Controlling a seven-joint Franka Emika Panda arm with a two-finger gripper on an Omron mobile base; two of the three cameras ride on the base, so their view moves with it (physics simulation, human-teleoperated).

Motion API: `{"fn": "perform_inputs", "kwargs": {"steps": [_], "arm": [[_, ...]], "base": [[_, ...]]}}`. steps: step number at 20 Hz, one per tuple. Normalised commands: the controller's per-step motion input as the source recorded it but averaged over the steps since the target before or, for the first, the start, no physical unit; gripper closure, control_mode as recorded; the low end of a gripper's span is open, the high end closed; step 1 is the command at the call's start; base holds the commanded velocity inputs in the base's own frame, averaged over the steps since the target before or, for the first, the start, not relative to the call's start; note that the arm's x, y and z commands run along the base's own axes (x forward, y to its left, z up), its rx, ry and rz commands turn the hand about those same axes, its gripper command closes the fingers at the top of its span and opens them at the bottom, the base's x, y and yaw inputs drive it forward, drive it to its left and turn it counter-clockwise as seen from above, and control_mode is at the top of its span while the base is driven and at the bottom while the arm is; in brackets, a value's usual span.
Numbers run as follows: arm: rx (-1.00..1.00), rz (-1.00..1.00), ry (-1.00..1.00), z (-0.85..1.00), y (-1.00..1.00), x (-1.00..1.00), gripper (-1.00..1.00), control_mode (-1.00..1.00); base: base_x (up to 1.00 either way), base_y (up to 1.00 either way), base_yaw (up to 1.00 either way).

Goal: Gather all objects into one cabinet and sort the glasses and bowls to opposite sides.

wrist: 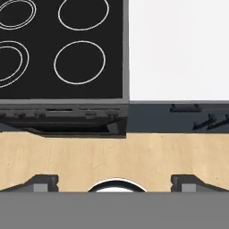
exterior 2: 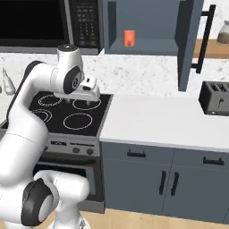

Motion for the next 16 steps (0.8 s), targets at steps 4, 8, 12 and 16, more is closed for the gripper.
{"fn": "perform_inputs", "kwargs": {"steps": [4,8,12,16], "arm": [[0.0,0.0,0.0,0.0,0.0,0.0,-1.0,1.0],[0.0,0.0,0.0,0.0,0.0,0.0,-1.0,1.0],[0.0,0.0,0.0,0.0,0.0,0.0,-1.0,1.0],[0.0,0.0,0.0,0.0,0.0,0.0,-1.0,1.0]], "base": [[0.69,-0.44,0.33],[0.64,-0.56,0.29],[0.41,-0.68,0.19],[0.08,-0.56,0.05]]}}
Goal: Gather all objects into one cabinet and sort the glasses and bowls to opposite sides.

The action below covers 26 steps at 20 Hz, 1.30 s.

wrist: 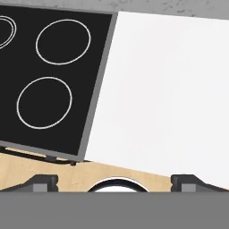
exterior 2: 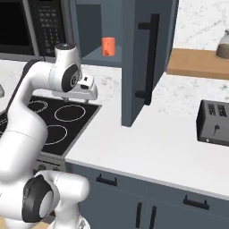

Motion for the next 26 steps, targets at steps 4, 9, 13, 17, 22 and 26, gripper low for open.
{"fn": "perform_inputs", "kwargs": {"steps": [4,9,13,17,22,26], "arm": [[0.0,0.0,0.0,0.0,0.0,0.0,-1.0,1.0],[0.0,0.0,0.0,0.0,0.0,0.0,-1.0,1.0],[0.0,0.0,0.0,0.0,0.0,0.0,-1.0,1.0],[0.0,0.0,0.0,0.0,0.0,0.0,-1.0,1.0],[0.0,0.0,0.0,0.0,0.0,0.0,-1.0,1.0],[0.0,0.0,0.0,0.0,0.0,0.0,-1.0,1.0]], "base": [[0.0,0.0,0.0],[0.09,-0.12,-0.02],[0.1,-0.12,-0.07],[0.24,-0.04,-0.15],[0.12,0.0,-0.09],[0.19,0.0,-0.02]]}}
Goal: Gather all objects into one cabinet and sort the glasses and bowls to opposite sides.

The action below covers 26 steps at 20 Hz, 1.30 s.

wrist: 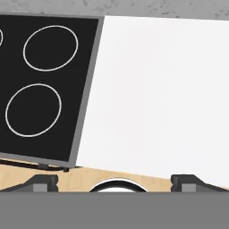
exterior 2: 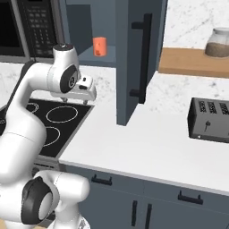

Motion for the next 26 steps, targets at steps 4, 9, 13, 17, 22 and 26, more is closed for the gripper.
{"fn": "perform_inputs", "kwargs": {"steps": [4,9,13,17,22,26], "arm": [[0.0,0.0,0.0,0.0,0.0,0.0,-1.0,1.0],[0.0,0.0,0.0,0.0,0.0,0.0,-1.0,1.0],[0.0,0.0,0.0,0.0,0.0,0.0,-1.0,1.0],[0.0,-0.01,0.0,0.02,0.0,0.0,-1.0,-1.0],[0.01,-0.08,-0.06,0.52,0.0,0.1,-1.0,-1.0],[0.02,-0.11,-0.11,0.87,0.0,0.28,-1.0,-1.0]], "base": [[0.94,0.0,-0.19],[0.52,0.0,-0.12],[0.0,0.0,0.0],[0.0,0.0,0.0],[0.0,0.0,0.0],[0.0,0.0,0.0]]}}
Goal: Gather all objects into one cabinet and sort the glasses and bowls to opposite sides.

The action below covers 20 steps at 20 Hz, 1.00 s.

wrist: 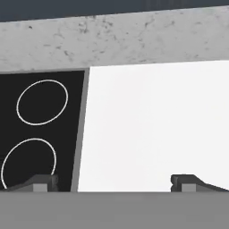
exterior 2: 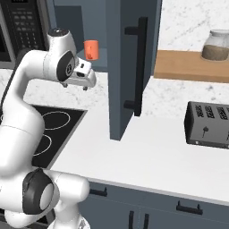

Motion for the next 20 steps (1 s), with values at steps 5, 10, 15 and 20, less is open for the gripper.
{"fn": "perform_inputs", "kwargs": {"steps": [5,10,15,20], "arm": [[0.01,-0.14,-0.13,0.94,0.0,0.24,-1.0,-1.0],[0.01,-0.11,-0.16,0.82,0.0,0.33,-1.0,-1.0],[0.01,-0.04,-0.24,0.37,0.0,0.25,-1.0,-1.0],[0.0,0.07,-0.32,0.02,-0.02,0.0,-1.0,-1.0]], "base": [[0.0,0.0,0.0],[0.0,0.0,0.0],[0.0,0.0,0.0],[0.0,0.0,0.0]]}}
